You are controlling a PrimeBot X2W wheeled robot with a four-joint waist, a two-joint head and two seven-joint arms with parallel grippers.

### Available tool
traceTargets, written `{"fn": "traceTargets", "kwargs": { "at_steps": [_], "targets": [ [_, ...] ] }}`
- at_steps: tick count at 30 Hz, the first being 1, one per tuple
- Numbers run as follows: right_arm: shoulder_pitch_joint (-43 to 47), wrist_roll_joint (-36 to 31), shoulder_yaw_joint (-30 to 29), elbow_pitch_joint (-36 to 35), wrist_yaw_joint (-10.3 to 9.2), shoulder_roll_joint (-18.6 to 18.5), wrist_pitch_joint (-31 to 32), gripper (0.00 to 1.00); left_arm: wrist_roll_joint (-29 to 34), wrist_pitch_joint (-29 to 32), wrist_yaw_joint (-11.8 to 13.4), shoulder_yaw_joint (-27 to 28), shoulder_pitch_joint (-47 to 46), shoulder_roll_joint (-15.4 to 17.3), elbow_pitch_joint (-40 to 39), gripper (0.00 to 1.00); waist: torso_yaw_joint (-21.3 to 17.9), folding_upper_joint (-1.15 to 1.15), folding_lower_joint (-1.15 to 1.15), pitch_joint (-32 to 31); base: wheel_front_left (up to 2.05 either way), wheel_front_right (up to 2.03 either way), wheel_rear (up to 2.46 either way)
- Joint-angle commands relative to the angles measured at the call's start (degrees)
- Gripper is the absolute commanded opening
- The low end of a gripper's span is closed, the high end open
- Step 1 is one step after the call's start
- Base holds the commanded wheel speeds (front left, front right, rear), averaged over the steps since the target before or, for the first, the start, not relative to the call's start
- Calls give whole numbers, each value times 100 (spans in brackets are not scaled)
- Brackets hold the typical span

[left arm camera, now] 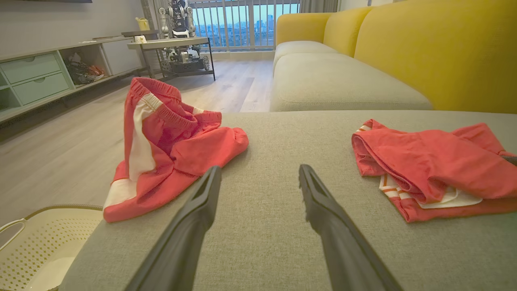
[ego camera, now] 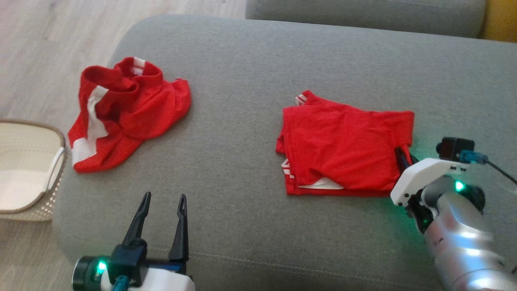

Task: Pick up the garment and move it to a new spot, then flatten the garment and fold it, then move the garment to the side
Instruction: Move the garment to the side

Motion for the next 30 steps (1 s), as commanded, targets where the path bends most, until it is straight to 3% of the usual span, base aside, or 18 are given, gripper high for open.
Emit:
{"fn": "traceTargets", "kwargs": {
  "at_steps": [1,9,16,30],
  "targets": [
    [-211,-183,180,-199,-2,-60,-136,0,-52,-70,21,200,-292,-42,-194,100,-95,0,-1,23,0,0,0],
    [-517,-1272,263,-1003,-2,-732,-209,0,-44,-70,-37,304,-380,-41,-259,100,-725,0,-1,224,0,0,0],
    [-626,-1588,53,-1651,-2,-1184,184,0,-8,-70,-145,359,-563,-11,-292,100,-1147,0,-1,416,0,0,0],
    [-325,-1886,-474,-3142,-2,-1435,742,0,56,-70,-223,451,-767,89,-321,100,-1610,0,-1,770,0,0,0]
  ]
}}
